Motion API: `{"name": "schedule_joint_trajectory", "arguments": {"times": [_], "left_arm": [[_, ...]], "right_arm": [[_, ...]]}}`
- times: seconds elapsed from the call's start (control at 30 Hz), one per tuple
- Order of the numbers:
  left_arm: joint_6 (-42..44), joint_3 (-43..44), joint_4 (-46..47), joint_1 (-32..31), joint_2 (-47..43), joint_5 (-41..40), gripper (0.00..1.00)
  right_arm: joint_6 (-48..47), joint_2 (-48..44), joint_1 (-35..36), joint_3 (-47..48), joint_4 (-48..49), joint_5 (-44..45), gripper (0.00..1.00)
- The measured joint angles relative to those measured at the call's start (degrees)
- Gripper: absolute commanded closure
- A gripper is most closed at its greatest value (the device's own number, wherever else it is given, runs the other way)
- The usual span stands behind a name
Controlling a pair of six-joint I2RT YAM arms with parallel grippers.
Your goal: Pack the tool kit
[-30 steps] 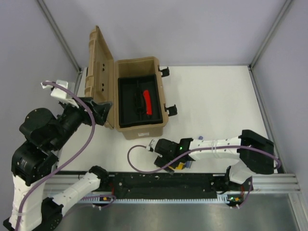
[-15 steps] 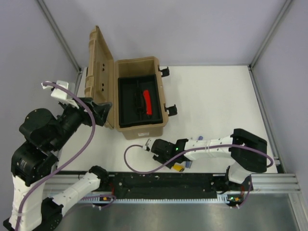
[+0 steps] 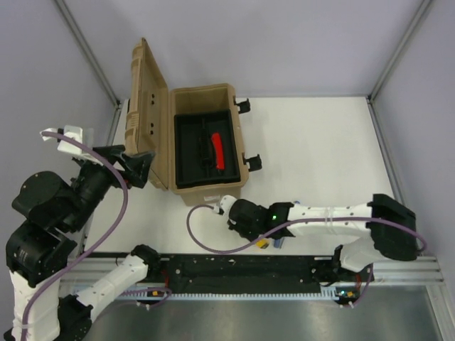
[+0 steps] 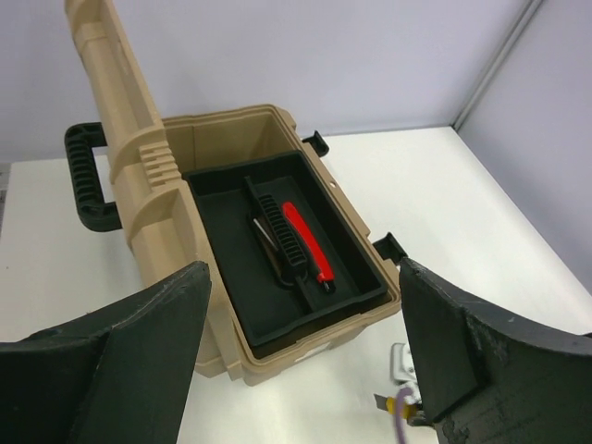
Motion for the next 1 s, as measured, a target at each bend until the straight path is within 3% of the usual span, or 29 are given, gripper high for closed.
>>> {"name": "schedule_joint_trajectory", "arguments": {"times": [0.23,0.43,0.7,1.0], "left_arm": [[-0.3,0.7,0.2,0.0,-1.4,-3.3,0.14],[-1.0,-1.0,1.5,0.0,-1.9,-3.9,0.14],[-1.5,-3.3,2.3,0.0,-1.7,-2.1,0.14],[-1.5,-4.1,3.1,0.0,-1.7,-0.9,0.14]], "right_arm": [[0.1,-15.2,-0.3,1.5,0.2,1.5,1.00],[1.7,-20.1,-5.6,13.5,2.1,4.1,1.00],[4.3,-8.3,-15.4,30.9,9.0,6.0,1.00],[10.9,8.6,-20.6,35.5,9.3,5.2,1.00]]}}
